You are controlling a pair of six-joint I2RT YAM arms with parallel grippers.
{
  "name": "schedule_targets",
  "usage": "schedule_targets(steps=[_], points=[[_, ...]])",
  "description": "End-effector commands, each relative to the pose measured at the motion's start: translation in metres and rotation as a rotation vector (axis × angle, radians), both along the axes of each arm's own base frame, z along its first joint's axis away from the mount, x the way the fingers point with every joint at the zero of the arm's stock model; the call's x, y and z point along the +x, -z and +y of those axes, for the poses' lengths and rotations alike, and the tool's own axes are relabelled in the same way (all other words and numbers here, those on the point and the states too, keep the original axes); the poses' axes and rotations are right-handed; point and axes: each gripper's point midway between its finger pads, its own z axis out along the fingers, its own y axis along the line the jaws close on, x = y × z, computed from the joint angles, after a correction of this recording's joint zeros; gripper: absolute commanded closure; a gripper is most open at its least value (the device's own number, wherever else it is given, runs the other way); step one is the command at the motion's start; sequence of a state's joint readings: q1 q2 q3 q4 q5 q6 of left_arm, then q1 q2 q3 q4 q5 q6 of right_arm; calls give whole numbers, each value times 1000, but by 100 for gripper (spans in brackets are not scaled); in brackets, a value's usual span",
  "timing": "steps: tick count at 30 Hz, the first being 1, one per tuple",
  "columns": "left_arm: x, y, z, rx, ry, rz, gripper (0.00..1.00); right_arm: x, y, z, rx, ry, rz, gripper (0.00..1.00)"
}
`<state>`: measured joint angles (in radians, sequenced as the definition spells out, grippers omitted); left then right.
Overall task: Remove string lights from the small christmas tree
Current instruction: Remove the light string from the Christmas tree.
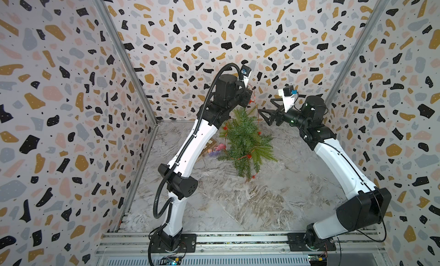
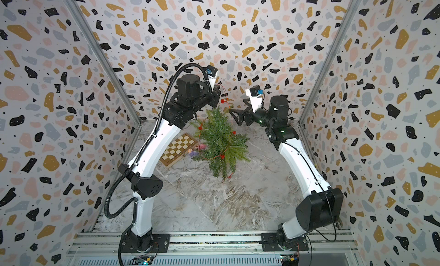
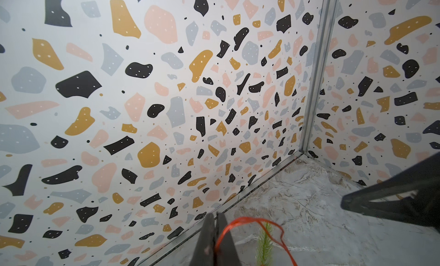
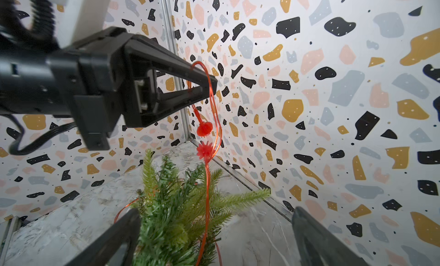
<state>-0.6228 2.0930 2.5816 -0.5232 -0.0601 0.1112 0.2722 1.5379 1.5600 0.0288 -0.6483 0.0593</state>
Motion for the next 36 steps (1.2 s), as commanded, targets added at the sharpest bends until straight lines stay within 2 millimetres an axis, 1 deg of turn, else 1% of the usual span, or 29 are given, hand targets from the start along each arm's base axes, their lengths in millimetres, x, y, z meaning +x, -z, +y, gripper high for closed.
schedule_targets(steps=[1, 3, 5, 7, 11, 13, 17, 20, 28, 29, 31, 36], points=[[-17, -44, 3, -84, 36, -82, 100, 2, -20, 6, 7, -43, -46, 4], [-21, -46, 0, -80, 55, -89, 100, 11, -20, 11, -3, -46, -43, 8], [-22, -45, -2, -79, 61, -87, 100, 24, -15, 14, -10, -15, -28, 13], [-23, -44, -4, -78, 64, -85, 100, 32, -10, 16, -10, -13, -11, 19], [-24, -45, -4, -71, 65, -91, 100, 38, -3, 25, -16, -36, 8, 25], [-25, -47, -4, -71, 65, -95, 100, 41, 2, 27, -22, -29, 14, 30], [-28, -49, -4, -67, 71, -99, 100, 49, 8, 24, -30, 7, 30, 47], [-32, -51, -4, -68, 79, -97, 100, 53, 6, 17, -37, 59, 30, 65], [-50, -49, -4, -49, 111, -70, 100, 49, -6, 5, -52, 88, 6, 93], [-53, -49, -5, -46, 118, -66, 100, 47, -8, 3, -53, 93, 4, 95], [-57, -48, -6, -40, 133, -56, 100, 46, -12, 1, -54, 101, 2, 95], [-70, -42, -13, -20, 175, -30, 100, 39, -16, -4, -58, 124, 5, 93]])
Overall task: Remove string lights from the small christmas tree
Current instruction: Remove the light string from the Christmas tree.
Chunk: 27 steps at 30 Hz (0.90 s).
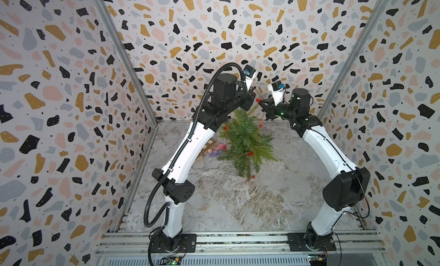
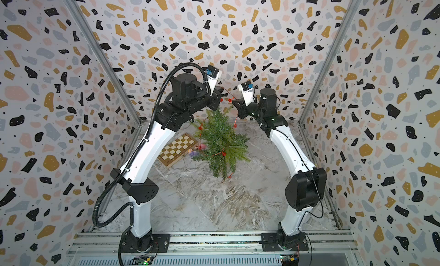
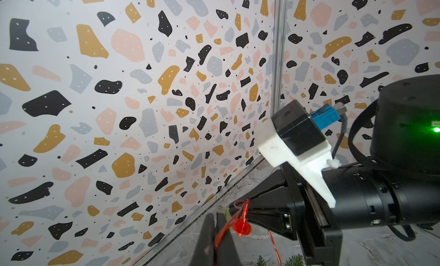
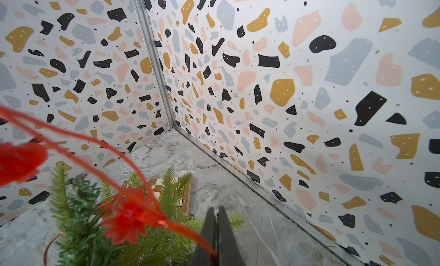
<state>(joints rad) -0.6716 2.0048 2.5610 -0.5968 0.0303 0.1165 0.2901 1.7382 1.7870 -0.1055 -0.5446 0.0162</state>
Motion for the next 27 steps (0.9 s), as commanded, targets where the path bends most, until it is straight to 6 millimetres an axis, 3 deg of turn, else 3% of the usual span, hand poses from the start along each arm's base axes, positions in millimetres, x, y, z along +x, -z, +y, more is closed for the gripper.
schedule_targets(steps=[1, 11, 27], points=[[-20, -19, 1, -15, 42, -31, 100, -19, -36, -16, 4, 47, -60, 93], [-44, -13, -1, 31, 46, -10, 100, -50, -42, -27, 22, 58, -84, 95], [-94, -6, 13, 78, 96, 46, 100, -68, -40, -27, 39, 36, -79, 100]])
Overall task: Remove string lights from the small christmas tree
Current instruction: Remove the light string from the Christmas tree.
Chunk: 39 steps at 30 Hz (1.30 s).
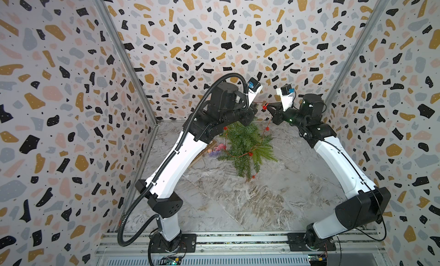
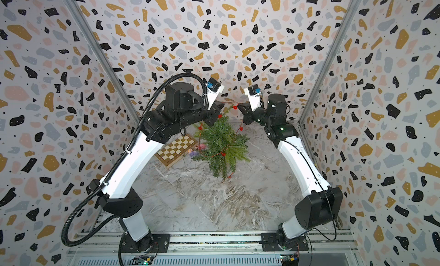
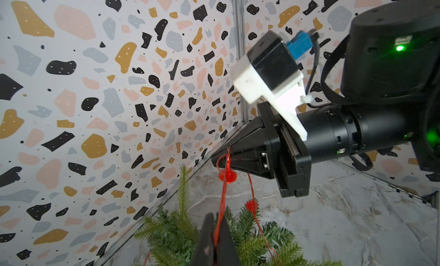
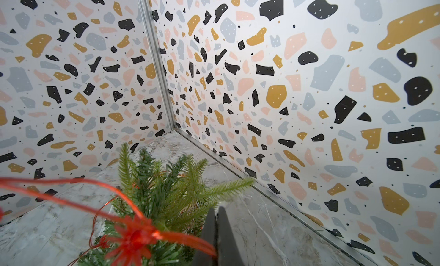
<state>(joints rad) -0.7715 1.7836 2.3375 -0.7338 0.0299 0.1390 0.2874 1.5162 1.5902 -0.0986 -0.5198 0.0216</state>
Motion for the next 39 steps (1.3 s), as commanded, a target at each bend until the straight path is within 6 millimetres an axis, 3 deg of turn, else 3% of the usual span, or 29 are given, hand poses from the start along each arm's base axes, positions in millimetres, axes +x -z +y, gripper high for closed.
schedule_targets(steps=[1, 9, 17, 21, 28, 33, 35, 39], points=[[-17, -22, 11, -36, -1, -37, 100, -17, -24, -7, 31, 7, -50, 100], [-46, -25, 4, -56, 68, -10, 100, -35, -25, -3, 29, -10, -69, 100], [-62, -22, 3, -78, 99, 26, 100, -51, -24, -10, 35, 2, -78, 100], [-79, -19, -1, -103, 178, 67, 95, -54, -21, -10, 35, -5, -76, 100], [-104, -15, 10, -164, 219, 141, 95, -56, -21, -11, 43, 0, -90, 100], [-128, -15, 6, -230, 335, 193, 93, -57, -25, -10, 60, -6, -124, 100], [-134, -14, 1, -256, 369, 216, 89, -57, -27, -10, 64, -12, -140, 100], [-140, -6, -4, -260, 415, 266, 67, -64, -33, -7, 44, -42, -197, 100]])
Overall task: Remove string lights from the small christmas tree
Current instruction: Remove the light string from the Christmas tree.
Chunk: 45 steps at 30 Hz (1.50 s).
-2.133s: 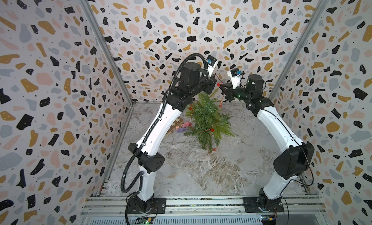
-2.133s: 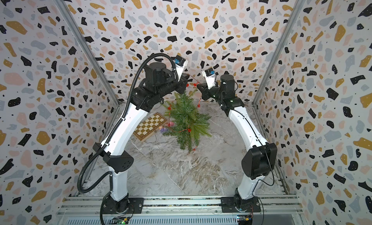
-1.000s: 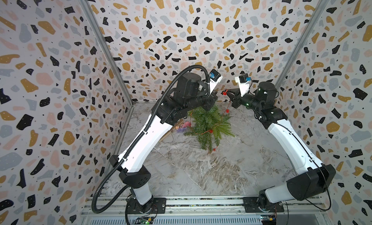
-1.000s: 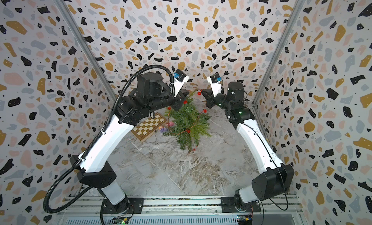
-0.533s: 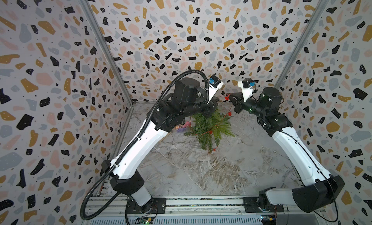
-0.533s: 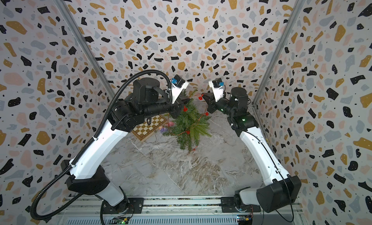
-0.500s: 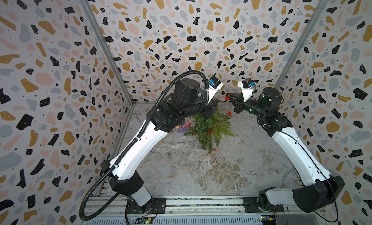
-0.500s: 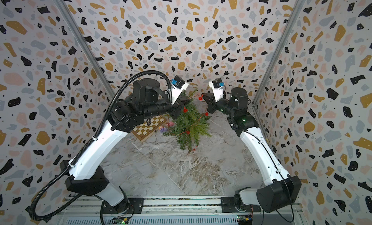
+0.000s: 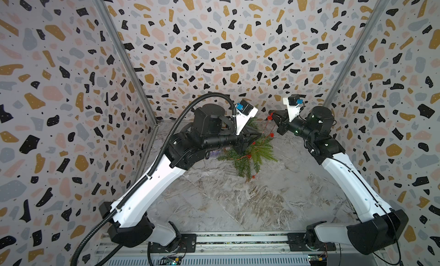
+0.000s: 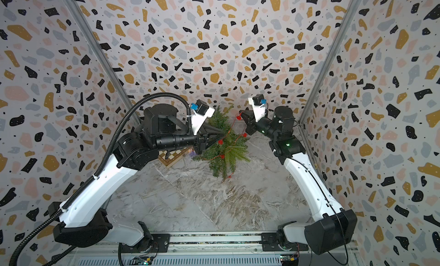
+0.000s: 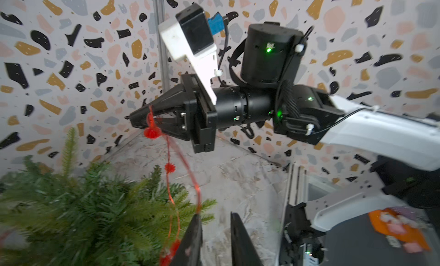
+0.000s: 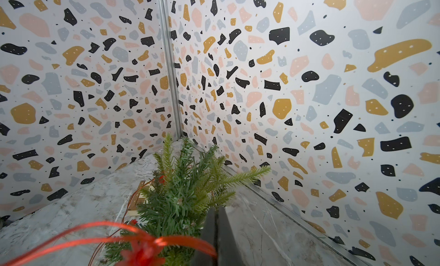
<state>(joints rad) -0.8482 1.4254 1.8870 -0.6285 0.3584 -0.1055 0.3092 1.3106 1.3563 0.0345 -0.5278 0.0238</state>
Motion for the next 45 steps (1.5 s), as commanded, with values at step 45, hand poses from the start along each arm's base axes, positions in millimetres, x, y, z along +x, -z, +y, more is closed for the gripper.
schedule_targets(steps=[45], points=[[13, 107, 86, -60, -301, 300, 45, -122, -80, 26, 58, -307, -371, 100]])
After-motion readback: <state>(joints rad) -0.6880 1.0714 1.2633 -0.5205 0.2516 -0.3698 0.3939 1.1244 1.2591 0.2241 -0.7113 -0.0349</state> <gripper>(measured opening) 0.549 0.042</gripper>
